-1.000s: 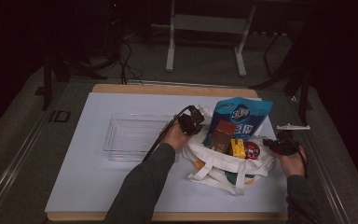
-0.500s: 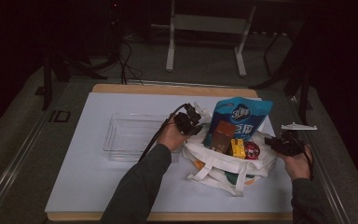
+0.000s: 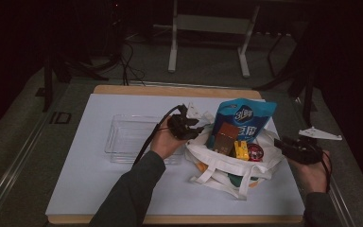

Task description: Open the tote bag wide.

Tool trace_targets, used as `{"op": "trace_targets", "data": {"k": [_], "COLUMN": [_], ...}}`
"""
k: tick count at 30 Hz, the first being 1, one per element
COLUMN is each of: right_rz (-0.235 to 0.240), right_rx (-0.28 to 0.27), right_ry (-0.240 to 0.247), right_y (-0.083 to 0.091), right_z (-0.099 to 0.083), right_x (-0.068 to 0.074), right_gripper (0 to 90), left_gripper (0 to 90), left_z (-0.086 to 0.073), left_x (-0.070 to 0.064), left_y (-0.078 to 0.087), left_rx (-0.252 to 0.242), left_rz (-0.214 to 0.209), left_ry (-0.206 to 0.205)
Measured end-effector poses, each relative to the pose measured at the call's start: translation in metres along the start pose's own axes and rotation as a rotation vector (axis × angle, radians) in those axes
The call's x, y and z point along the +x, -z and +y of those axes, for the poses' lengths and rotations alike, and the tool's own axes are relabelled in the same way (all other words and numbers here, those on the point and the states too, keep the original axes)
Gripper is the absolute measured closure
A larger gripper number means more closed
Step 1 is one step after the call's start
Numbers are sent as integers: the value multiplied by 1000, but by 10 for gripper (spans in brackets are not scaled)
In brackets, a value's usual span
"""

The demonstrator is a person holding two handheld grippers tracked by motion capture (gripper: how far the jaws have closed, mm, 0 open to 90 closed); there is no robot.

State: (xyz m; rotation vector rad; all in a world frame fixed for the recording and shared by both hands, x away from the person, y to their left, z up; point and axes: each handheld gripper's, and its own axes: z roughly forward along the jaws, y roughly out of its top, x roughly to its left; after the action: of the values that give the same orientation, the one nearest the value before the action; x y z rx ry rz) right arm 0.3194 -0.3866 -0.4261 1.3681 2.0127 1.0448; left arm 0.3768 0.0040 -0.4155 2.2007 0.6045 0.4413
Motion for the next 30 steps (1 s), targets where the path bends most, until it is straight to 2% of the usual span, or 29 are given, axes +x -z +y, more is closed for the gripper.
{"op": "trace_targets", "data": {"k": [5, 10, 14, 17, 22, 25, 28, 30], "right_rz": [56, 102, 146, 184, 204, 185, 166, 168], "right_rx": [-16, -2, -17, -30, -12, 14, 41, 48], "right_ry": [20, 45, 24, 13, 7, 9, 14, 5], "right_y": [14, 19, 21, 20, 12, 5, -4, -12], "right_z": [-10, -25, -43, -56, -65, -68, -72, -77], "right_x": [14, 29, 40, 45, 49, 50, 53, 55], "right_gripper": [606, 637, 654, 653, 663, 709, 728, 732], "left_gripper": [677, 716, 791, 820, 827, 852, 858, 868], "left_z": [-6, -11, -16, -20, -24, -30, -37, -43], "left_x": [-16, -32, -45, -53, -64, -72, -77, -80], "left_y": [9, 7, 1, -4, -17, -28, -38, -45], "left_rx": [-20, -16, -15, -3, 25, 62, 90, 111], "left_rz": [-39, -75, -70, -82, -92, -59, -53, -41], "left_ry": [-22, -55, -66, -70, -78, -81, -74, -92]}}
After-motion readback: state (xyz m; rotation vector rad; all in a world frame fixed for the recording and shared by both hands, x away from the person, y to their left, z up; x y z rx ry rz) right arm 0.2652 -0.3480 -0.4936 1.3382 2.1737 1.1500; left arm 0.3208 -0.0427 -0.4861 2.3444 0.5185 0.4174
